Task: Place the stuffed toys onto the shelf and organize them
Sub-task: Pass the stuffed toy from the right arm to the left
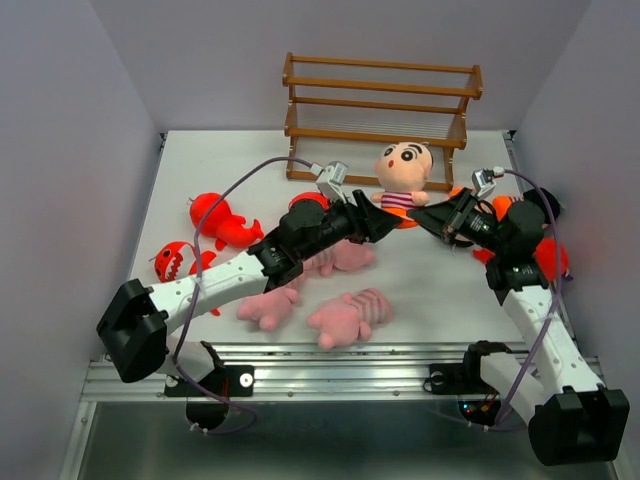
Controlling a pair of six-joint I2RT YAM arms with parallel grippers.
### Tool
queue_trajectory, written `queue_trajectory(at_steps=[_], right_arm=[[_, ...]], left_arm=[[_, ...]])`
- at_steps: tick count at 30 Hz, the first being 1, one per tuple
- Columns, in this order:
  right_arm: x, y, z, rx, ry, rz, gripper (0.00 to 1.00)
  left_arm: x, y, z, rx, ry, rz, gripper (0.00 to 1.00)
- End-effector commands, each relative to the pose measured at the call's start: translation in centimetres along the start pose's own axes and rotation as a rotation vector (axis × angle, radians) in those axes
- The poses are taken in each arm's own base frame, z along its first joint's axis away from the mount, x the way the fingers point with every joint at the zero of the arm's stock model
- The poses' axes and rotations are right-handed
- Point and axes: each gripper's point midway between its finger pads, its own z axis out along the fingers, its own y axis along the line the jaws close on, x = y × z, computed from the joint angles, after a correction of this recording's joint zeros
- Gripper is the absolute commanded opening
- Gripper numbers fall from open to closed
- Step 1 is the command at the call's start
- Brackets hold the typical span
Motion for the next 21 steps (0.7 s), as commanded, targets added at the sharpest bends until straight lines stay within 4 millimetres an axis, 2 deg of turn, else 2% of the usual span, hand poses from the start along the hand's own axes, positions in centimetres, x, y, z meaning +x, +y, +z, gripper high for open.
queue_trajectory(at_steps=[1, 5, 8, 10, 11, 14, 16, 17, 18, 19, 21], right_arm=[[0.1, 2.6, -0.6, -0.092, -0.004, -0.067, 0.01], [0.4, 2.3, -0.7, -0.091, -0.003, -0.064, 0.01], [0.5, 2.3, -0.8, -0.095, -0.005, -0.069, 0.01], [0.5, 2.4, -0.9, -0.097, -0.005, -0.075, 0.01], [0.5, 2.3, -0.9, -0.096, -0.007, -0.076, 0.01], [0.6, 2.2, -1.0, -0.096, -0.016, -0.096, 0.01], [0.4, 2.1, -1.2, -0.093, -0.033, -0.111, 0.02], [0.5, 2.0, -1.3, -0.093, -0.034, -0.132, 0.06], [0.5, 2.0, -1.3, -0.093, -0.037, -0.149, 0.14], [0.4, 2.1, -1.3, -0.095, -0.04, -0.169, 0.38], [0.1, 2.4, -1.6, -0.098, -0.06, -0.25, 0.65]], left_arm=[[-2.9, -3.5, 0.5, 0.09, -0.079, -0.007, 0.63], [-3.0, -3.6, 0.9, 0.089, -0.082, -0.016, 0.48], [-3.1, -3.6, 1.0, 0.087, -0.087, -0.012, 0.28], [-3.3, -3.7, 1.1, 0.09, -0.09, -0.005, 0.22], [-3.4, -3.7, 1.1, 0.09, -0.092, -0.004, 0.14], [-3.4, -3.8, 1.1, 0.093, -0.092, 0.018, 0.0], [-3.3, -3.5, 1.0, 0.085, -0.094, 0.028, 0.0], [-3.4, -3.4, 0.8, 0.084, -0.099, 0.043, 0.0], [-3.4, -3.2, 0.6, 0.074, -0.103, 0.053, 0.0], [-3.4, -2.9, 0.5, 0.065, -0.105, 0.059, 0.0], [-2.8, -2.1, 0.2, 0.046, -0.094, 0.078, 0.0]])
